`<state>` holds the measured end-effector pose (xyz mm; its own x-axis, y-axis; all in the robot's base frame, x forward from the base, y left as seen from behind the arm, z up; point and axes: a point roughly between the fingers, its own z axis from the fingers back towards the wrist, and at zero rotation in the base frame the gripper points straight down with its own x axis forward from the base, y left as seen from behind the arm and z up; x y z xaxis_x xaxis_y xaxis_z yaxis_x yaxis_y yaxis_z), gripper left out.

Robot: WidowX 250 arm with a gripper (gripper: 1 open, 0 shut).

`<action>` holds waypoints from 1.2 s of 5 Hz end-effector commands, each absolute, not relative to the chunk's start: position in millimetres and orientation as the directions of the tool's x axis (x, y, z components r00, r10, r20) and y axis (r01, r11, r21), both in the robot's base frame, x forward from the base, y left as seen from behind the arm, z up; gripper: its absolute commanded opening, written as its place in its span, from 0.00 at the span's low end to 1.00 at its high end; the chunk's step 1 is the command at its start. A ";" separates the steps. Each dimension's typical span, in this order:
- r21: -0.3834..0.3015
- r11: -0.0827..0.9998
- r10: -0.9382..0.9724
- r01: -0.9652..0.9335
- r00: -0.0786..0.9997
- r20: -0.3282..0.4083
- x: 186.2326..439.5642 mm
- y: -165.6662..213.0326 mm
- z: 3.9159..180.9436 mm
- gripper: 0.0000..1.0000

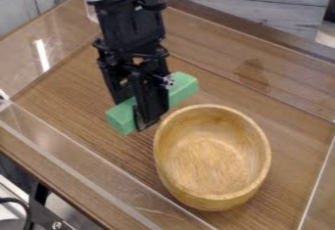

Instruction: Remove the green block from inside the brown bowl and put it on the table

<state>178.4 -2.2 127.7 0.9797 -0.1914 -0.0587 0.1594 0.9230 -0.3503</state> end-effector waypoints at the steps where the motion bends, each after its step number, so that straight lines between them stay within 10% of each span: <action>1: -0.334 0.926 -0.186 0.174 0.983 -0.005 187.7 2.8 136.0 0.00; 6: -0.331 0.928 -0.175 0.170 0.984 0.017 193.0 10.2 123.1 0.00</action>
<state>187.6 7.0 116.6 0.9822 -0.1872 -0.0148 0.1709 0.9237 -0.3428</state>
